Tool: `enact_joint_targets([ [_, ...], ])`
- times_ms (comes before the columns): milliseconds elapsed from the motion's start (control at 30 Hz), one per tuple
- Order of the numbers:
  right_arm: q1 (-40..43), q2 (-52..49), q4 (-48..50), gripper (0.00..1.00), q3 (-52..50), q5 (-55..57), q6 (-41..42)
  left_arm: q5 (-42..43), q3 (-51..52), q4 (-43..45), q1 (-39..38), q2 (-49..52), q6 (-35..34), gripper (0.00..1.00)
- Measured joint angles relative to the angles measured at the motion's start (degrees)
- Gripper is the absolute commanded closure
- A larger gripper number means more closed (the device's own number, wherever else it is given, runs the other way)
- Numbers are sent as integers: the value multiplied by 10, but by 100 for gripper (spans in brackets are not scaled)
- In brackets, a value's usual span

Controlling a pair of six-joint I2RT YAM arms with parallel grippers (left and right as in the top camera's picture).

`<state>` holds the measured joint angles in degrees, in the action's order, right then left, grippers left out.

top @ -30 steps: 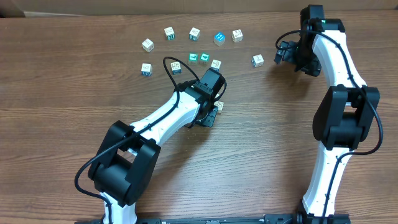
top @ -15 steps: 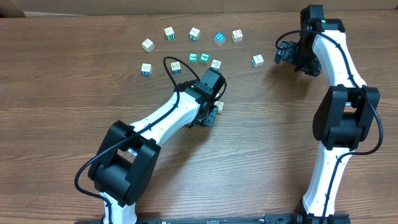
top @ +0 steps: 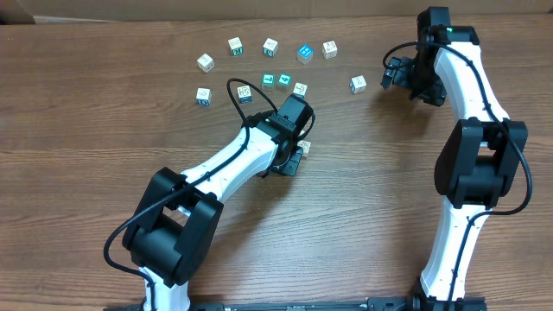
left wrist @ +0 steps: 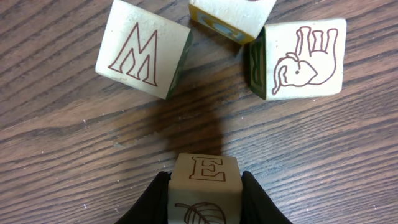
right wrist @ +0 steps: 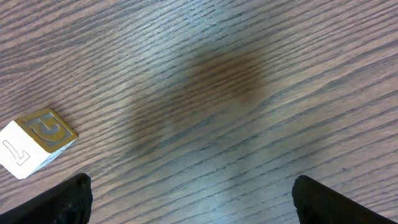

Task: Form a circle

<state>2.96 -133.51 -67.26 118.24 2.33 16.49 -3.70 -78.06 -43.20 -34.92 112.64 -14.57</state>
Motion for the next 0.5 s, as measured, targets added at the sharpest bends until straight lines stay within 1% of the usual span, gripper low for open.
enact_joint_targets([
  [500, 0, 0, 0, 0, 0, 0, 0, 0, 0, 0, 0, 0, 0, 96],
])
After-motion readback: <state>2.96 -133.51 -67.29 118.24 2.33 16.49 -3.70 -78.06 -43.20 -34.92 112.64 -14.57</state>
